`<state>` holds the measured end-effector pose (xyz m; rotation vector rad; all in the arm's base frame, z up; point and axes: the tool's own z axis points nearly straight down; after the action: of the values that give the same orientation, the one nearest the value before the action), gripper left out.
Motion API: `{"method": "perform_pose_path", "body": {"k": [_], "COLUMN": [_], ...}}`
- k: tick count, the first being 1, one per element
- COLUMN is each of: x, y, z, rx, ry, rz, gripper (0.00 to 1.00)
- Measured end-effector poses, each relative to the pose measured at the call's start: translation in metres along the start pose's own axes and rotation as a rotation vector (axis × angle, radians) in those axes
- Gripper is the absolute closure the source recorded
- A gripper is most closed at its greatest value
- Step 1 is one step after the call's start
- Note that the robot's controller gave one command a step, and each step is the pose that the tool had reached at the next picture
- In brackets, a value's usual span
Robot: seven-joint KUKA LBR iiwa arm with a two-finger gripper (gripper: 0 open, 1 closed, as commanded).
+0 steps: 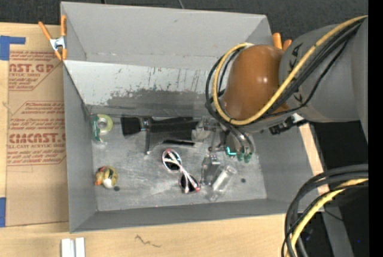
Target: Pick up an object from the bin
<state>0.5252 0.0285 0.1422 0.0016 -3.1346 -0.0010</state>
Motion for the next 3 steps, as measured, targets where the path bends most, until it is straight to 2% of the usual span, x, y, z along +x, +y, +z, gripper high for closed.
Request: {"method": "perform_pose_path", "body": {"k": [1,2,3], "x": [-0.002,0.039,0.039], "y": [0.000,0.052,0.052], "z": [-0.004,0.065,0.065], "rx": [0.000,-0.001,-0.002], "ry": [-0.007,-0.012,-0.012], "rz": [0.000,-0.106,-0.105], "gripper": [0.00,1.00,1.00]}}
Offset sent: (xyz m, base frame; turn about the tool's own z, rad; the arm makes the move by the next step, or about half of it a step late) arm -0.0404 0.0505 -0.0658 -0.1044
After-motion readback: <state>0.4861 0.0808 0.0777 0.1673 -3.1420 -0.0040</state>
